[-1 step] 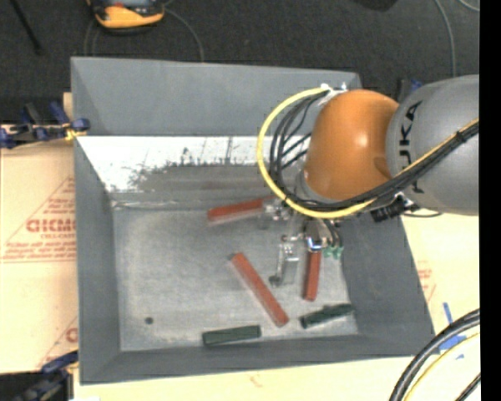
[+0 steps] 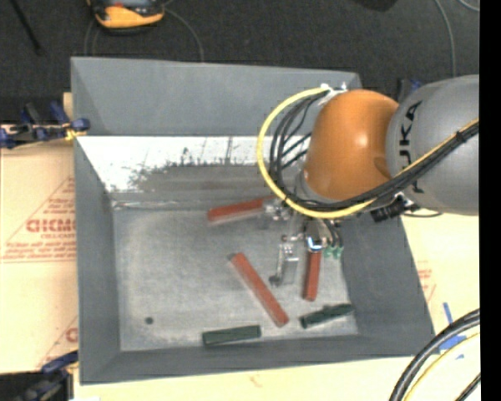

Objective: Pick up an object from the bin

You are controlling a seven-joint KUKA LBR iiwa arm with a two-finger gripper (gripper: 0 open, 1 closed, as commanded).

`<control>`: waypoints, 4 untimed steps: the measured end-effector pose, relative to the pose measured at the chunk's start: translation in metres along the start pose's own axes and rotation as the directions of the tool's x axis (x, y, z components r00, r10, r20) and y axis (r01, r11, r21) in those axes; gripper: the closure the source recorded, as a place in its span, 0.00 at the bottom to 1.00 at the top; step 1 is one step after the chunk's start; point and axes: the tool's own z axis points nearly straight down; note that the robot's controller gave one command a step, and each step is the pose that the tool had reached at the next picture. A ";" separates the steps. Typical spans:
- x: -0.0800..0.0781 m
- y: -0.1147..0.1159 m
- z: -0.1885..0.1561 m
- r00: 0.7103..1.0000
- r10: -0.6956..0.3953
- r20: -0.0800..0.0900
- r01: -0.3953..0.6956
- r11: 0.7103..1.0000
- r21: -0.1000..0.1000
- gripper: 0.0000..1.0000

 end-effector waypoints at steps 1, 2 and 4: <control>0.009 -0.023 0.046 1.000 0.026 0.007 -0.026 1.000 0.000 0.00; -0.017 -0.018 0.109 0.985 0.173 -0.003 -0.173 0.985 0.000 1.00; -0.017 -0.018 0.109 0.985 0.173 0.000 -0.173 0.985 0.001 0.00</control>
Offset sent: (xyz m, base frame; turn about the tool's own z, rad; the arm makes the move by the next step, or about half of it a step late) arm 0.0162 -0.0176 -0.1110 0.1761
